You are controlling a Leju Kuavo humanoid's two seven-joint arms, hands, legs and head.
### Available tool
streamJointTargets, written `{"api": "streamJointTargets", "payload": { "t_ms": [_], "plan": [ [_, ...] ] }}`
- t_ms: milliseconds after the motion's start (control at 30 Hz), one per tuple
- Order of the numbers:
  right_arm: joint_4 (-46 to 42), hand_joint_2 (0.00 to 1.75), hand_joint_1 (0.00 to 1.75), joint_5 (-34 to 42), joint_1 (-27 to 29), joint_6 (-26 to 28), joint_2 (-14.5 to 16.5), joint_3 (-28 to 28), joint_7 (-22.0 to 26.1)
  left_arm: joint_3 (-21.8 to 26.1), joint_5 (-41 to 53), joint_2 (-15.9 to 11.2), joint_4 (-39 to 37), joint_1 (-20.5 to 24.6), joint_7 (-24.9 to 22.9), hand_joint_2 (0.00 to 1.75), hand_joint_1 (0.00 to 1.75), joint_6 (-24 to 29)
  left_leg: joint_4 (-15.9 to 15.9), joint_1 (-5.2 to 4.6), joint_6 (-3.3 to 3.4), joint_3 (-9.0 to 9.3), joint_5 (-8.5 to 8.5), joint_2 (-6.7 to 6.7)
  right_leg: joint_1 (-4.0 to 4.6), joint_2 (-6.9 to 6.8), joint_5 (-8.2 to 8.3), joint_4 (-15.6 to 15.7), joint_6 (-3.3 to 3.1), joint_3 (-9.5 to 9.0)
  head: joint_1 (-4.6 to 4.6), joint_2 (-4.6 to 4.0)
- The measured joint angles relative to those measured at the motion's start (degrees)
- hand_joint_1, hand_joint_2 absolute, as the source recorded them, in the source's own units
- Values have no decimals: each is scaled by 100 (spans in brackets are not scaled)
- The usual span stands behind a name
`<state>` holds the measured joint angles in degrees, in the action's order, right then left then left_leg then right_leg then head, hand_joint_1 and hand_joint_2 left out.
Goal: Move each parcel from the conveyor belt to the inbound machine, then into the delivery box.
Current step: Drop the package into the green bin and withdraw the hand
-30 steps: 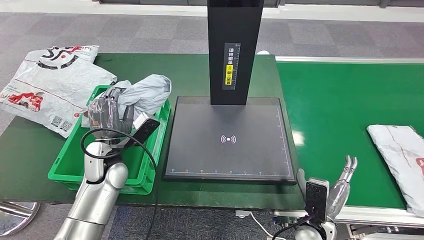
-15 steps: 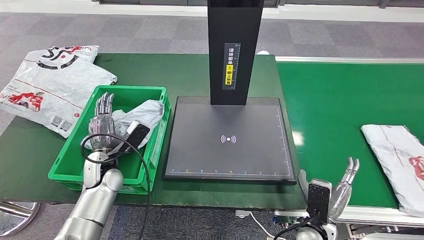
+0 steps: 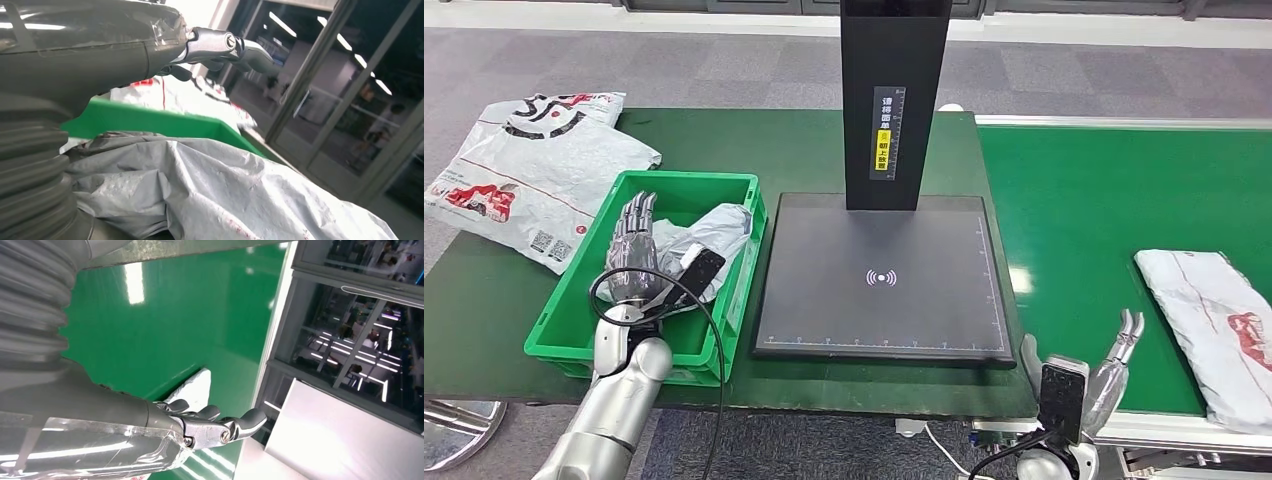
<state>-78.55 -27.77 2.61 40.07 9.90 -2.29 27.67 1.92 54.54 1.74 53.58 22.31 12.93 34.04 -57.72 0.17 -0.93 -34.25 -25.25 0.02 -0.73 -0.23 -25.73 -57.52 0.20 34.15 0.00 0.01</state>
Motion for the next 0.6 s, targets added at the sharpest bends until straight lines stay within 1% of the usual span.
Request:
{"api": "streamJointTargets", "payload": {
  "t_ms": [100, 167, 200, 267, 367, 600],
  "plan": [
    [8, 175, 0, -145, -17, -1, 0, -3, 61, -5, -589, 94, 310, -170, 387, 175, 0, -335, 0, 0, 0, -1, 0, 1, -1, 4, 3, 0, -1, 4, 0, 1],
    [17, 175, 0, -319, -47, -1, 2, -49, 198, -49, -1182, 185, 706, -362, 701, 175, 0, -650, -1, 0, 1, -3, -1, 0, -4, 4, 3, 1, 0, 6, 0, 1],
    [19, 175, 0, -396, -68, 0, 3, -88, 253, -95, -1406, 229, 919, -461, 784, 175, 0, -772, -1, 0, 3, -4, -2, -1, -4, 3, 2, 2, 1, 6, 0, 1],
    [20, 175, 0, -485, -109, 1, 4, -176, 312, -199, -1660, 301, 1310, -633, 833, 175, 0, -916, -1, -1, 7, -7, -7, -2, -5, 3, 1, 5, 3, 6, 0, 0],
    [20, 175, 0, -550, -137, 2, 4, -276, 343, -306, -1786, 359, 1706, -789, 829, 175, 0, -987, -1, -2, 12, -7, -16, 0, -6, 8, -1, 10, 4, 7, 1, -1],
    [20, 175, 0, -579, -154, 2, 4, -353, 354, -362, -1844, 392, 1982, -873, 830, 175, 0, -1009, -1, -1, 12, -7, -18, 0, -6, 8, -2, 11, 5, 8, 0, -1]
  ]
}}
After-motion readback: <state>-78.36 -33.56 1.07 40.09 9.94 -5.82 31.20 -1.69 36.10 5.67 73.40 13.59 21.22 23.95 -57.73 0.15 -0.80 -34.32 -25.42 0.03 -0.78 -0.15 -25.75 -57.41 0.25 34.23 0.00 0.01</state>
